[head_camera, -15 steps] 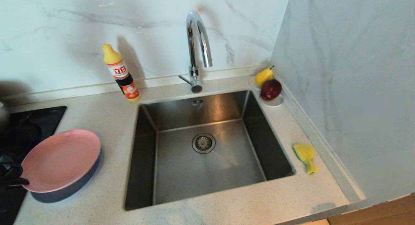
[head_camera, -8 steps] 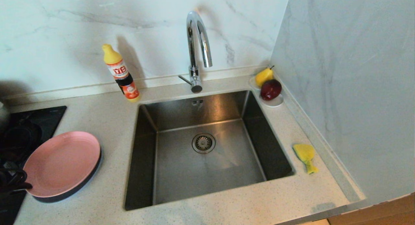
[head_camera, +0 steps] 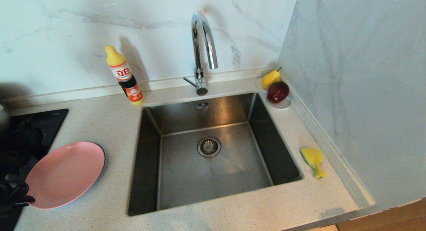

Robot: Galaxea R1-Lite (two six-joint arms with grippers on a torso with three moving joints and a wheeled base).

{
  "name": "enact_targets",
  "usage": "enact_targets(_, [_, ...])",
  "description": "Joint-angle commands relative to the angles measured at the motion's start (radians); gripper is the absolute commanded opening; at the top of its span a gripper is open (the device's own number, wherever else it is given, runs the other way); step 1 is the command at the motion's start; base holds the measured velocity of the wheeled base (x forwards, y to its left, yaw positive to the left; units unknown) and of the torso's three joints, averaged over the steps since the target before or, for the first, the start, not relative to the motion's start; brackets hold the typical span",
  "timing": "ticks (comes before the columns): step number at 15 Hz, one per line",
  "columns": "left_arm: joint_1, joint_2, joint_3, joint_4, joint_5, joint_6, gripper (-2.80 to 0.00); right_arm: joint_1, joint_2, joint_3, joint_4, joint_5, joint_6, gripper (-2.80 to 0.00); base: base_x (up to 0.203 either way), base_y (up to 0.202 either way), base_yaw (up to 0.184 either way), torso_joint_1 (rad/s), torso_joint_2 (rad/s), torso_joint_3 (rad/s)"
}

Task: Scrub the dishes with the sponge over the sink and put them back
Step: Place the plate on the plate

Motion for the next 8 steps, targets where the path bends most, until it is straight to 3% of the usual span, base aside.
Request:
enact_targets(1, [0.0, 0.018, 0.004, 0.001, -0.015, -0.002, -2.8, 0.0, 0.001, 0.0, 0.0, 0.0, -0.001, -2.8, 0.0, 0.0, 0.0, 0.0, 0.0, 0.0])
enact_targets(7, [0.002, 0.032, -0.024, 0.006, -0.021, -0.011, -2.8, 0.0, 0.001, 0.001, 0.0, 0.0, -0.001, -2.8, 0.0, 0.0, 0.0, 0.0, 0.0, 0.0])
enact_targets(8, [0.004, 0.026, -0.03, 0.012, -0.022, -0.01, -1.47, 0.0, 0.001, 0.0, 0.0, 0.0, -0.001, -2.8, 0.0, 0.0, 0.0, 0.0, 0.0, 0.0])
